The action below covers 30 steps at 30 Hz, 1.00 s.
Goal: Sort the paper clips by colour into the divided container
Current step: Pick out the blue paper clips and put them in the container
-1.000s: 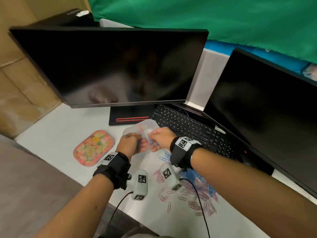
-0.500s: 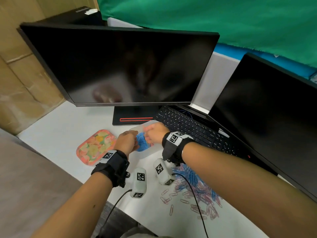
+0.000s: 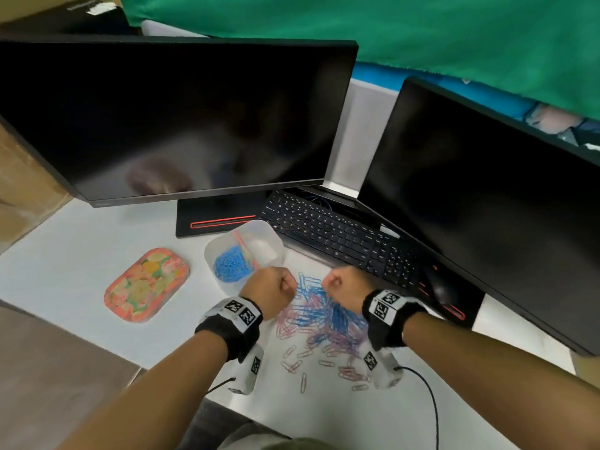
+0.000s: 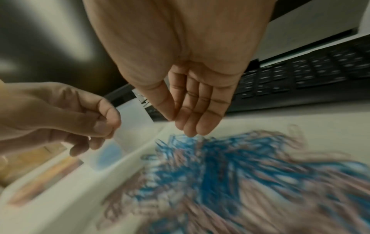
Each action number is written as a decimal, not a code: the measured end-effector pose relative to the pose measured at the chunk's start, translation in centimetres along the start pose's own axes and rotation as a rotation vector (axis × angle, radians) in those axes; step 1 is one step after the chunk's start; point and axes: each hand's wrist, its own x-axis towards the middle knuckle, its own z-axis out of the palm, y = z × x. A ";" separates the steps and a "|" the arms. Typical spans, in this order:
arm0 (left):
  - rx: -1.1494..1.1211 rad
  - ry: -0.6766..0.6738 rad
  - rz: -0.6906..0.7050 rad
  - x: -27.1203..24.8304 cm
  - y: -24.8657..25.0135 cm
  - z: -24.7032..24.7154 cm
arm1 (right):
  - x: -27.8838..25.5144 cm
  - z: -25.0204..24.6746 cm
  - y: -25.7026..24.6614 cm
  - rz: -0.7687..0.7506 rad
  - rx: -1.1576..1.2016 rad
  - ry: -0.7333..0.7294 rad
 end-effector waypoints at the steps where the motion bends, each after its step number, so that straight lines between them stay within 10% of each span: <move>1: 0.087 -0.037 0.005 0.2 -0.2 0.8 | -0.5 0.2 1.1 0.014 -0.029 0.014; 11: 0.555 -0.154 0.128 0.5 -1.8 5.7 | -3.3 2.9 3.9 -0.030 -0.276 -0.073; 30: 0.290 -0.088 -0.023 0.2 -2.5 4.4 | -1.5 4.4 2.3 -0.194 -0.436 -0.021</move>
